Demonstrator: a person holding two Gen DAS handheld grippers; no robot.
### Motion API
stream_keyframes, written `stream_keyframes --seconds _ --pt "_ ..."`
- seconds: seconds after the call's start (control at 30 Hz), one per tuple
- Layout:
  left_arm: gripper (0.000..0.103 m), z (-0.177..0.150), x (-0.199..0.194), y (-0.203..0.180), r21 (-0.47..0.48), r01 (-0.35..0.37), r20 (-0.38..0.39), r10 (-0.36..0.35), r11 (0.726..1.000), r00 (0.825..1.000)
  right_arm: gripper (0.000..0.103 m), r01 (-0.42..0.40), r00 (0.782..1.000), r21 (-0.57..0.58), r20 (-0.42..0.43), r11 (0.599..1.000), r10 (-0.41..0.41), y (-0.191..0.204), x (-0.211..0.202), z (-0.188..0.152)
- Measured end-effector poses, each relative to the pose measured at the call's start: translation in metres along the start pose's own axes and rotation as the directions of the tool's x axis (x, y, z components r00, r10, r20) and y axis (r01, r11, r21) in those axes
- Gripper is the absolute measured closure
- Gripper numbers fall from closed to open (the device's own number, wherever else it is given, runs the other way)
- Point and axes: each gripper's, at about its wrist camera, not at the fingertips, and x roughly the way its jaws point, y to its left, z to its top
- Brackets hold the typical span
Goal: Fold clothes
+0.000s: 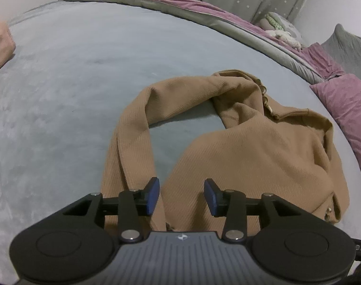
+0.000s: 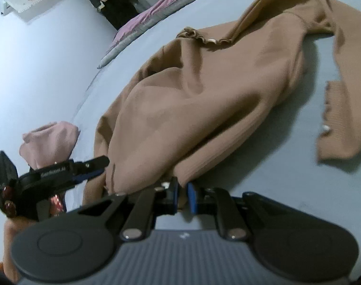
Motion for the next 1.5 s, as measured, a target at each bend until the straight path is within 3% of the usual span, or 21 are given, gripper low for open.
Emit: stream_keyframes --seconds 0.3,0.67,0.8,0.93,1.07,1.13,1.37,1.4,1.5 --pt "0.059 -0.004 0.001 -0.013 0.055 -0.014 -0.018 0.015 0.998 1.0 0.094 0.073 0.997 -0.011 0.007 0.997 -0.072 -0.036 -0.046 -0.012" --pt "0.058 -0.012 0.006 -0.025 0.099 -0.008 -0.059 0.014 0.995 0.998 0.094 0.14 0.988 0.041 0.064 0.989 -0.142 -0.074 -0.091 -0.005" --pt "0.058 -0.013 0.006 -0.019 0.055 0.057 -0.111 -0.051 0.997 0.993 0.094 0.153 0.985 0.088 0.07 0.984 -0.159 -0.088 -0.1 0.0" --pt "0.058 -0.016 0.006 -0.016 -0.008 0.143 -0.172 -0.142 0.99 0.975 0.092 0.149 0.986 0.104 0.055 0.983 -0.156 -0.093 -0.097 0.0" --pt "0.058 -0.022 0.011 -0.021 -0.021 0.175 -0.209 -0.176 0.984 0.962 0.083 0.154 0.986 0.11 0.047 0.982 -0.16 -0.093 -0.095 0.0" --pt "0.058 -0.025 0.012 -0.023 -0.014 0.171 -0.212 -0.17 0.985 0.962 0.07 0.153 0.986 0.121 0.048 0.981 -0.16 -0.094 -0.097 0.0" --pt "0.059 -0.036 0.013 -0.043 0.055 0.182 -0.222 -0.165 0.982 0.961 0.066 0.144 0.986 0.149 0.064 0.978 -0.155 -0.099 -0.103 0.002" --pt "0.06 -0.039 0.013 -0.048 0.082 0.178 -0.219 -0.156 0.981 0.963 0.066 0.142 0.986 0.152 0.066 0.978 -0.154 -0.1 -0.103 0.002" --pt "0.092 -0.048 0.013 -0.065 0.174 0.135 -0.193 -0.1 0.976 0.976 0.065 0.14 0.986 0.162 0.068 0.977 -0.152 -0.102 -0.103 0.004"
